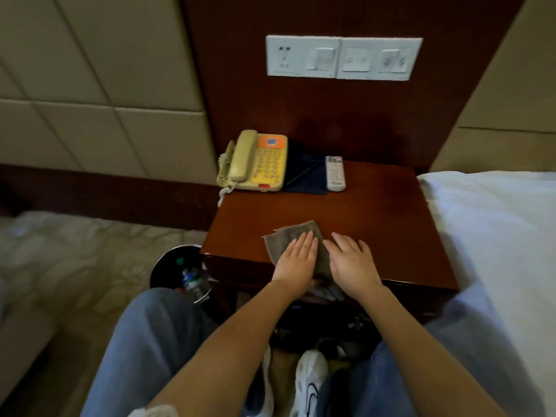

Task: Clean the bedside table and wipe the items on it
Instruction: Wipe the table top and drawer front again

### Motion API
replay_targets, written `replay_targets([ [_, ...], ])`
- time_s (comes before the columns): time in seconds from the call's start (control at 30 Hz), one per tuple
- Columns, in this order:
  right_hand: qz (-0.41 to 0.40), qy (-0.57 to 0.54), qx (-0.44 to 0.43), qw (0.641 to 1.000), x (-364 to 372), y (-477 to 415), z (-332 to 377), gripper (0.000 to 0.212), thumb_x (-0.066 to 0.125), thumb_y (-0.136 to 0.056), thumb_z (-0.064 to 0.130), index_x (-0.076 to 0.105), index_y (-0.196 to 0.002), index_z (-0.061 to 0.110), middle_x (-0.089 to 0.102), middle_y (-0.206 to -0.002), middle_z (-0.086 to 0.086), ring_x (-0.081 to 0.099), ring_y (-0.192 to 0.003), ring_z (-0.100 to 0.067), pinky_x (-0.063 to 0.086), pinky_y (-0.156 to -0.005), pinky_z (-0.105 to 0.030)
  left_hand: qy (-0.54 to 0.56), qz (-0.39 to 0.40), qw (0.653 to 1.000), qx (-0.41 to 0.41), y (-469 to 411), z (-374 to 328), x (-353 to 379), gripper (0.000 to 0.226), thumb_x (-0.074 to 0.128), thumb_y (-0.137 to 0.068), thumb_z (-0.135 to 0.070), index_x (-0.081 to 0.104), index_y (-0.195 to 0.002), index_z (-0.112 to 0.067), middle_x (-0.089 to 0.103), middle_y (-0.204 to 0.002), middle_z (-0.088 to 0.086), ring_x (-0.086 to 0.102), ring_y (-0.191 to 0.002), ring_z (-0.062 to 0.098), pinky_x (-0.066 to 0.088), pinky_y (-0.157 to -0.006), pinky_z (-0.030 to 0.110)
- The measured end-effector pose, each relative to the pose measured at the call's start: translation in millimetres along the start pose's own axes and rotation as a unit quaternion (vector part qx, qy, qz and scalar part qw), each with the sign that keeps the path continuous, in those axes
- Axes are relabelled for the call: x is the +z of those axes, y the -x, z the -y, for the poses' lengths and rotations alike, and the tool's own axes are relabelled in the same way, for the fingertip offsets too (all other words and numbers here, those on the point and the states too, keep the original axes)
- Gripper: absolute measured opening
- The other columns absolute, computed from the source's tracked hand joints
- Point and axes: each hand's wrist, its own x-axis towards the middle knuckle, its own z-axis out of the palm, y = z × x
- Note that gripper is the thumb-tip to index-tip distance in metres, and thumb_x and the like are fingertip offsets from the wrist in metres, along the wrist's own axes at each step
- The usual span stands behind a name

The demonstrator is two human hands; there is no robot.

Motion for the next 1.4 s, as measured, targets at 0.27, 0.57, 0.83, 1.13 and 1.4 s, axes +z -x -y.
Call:
replay_targets([
  [0.27,0.057,0.012,-0.126,0.990,19,-12,76,0.054,0.031,-0.102,0.034,0.016,-0.153,0.021,0.011,-0.161,0.005,0.002,-0.148,-0.015,0.001,-0.116,-0.053,-0.005,-0.017,0.995,-0.095,42,80,8,0.079,0.047,-0.096,-0.022,-0.007,-0.150,-0.003,-0.010,-0.159,0.012,-0.007,-0.147,0.022,-0.002,-0.118,0.033],
  [0.57,0.080,0.051,-0.142,0.985,31,-47,150,0.070,0.039,-0.099,0.036,0.000,-0.153,0.013,-0.007,-0.161,0.000,-0.015,-0.147,-0.019,-0.009,-0.113,-0.059,0.012,-0.035,0.991,-0.129,66,149,21,0.090,0.058,-0.091,-0.028,-0.005,-0.151,-0.005,-0.007,-0.160,0.011,-0.005,-0.148,0.021,-0.004,-0.117,0.031],
  [0.83,0.068,0.046,-0.109,0.991,37,-66,186,0.074,0.042,-0.098,0.033,-0.003,-0.152,0.011,-0.008,-0.161,-0.002,-0.014,-0.147,-0.020,-0.009,-0.112,-0.059,0.091,-0.029,0.987,-0.126,61,182,33,0.104,0.064,-0.085,-0.042,-0.009,-0.150,-0.003,-0.013,-0.159,0.013,-0.012,-0.147,0.023,-0.005,-0.117,0.033],
  [1.13,0.065,-0.030,-0.082,0.994,28,-46,162,0.068,0.040,-0.099,0.034,0.001,-0.153,0.024,-0.005,-0.161,0.003,-0.013,-0.147,-0.017,-0.010,-0.114,-0.056,0.468,-0.010,0.870,-0.154,36,197,7,0.087,0.064,-0.084,-0.040,0.017,-0.151,-0.011,0.013,-0.158,0.007,0.023,-0.142,0.024,0.029,-0.115,0.043],
  [1.4,0.020,-0.009,-0.030,0.999,23,-16,115,0.056,0.036,-0.101,0.030,0.015,-0.152,0.025,0.005,-0.161,0.001,-0.005,-0.148,-0.018,-0.005,-0.116,-0.052,0.472,-0.078,0.837,-0.266,39,184,12,0.077,0.063,-0.089,-0.029,0.020,-0.150,-0.013,0.036,-0.148,0.007,0.039,-0.134,0.024,0.038,-0.107,0.040],
])
